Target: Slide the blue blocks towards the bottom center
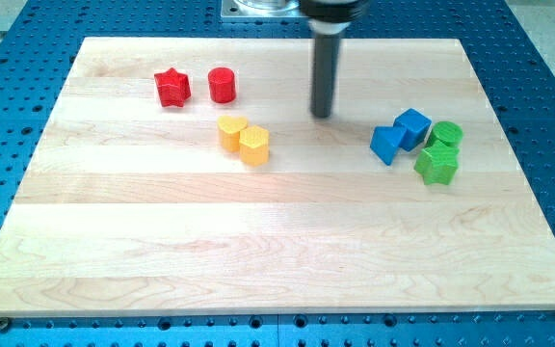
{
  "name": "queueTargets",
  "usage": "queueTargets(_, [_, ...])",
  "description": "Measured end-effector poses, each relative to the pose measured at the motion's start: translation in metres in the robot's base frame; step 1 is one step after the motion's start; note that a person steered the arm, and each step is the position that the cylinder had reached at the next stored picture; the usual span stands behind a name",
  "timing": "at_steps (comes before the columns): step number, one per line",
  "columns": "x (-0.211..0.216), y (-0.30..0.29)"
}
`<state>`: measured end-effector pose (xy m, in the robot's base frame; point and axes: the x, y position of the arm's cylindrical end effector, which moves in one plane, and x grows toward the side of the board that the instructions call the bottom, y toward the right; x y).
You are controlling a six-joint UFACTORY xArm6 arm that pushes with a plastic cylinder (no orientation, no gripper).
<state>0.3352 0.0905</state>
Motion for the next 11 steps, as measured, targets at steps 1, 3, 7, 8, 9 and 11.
queueTargets(1, [-0.015,0.096])
queueTargets(3, [0.039,0.121])
queueTargets(7, [0.147,-0.026])
queueTargets(8, [0.157,-0.069])
queueTargets(9, [0.171,-0.059])
queueTargets(11, [0.172,-0.014])
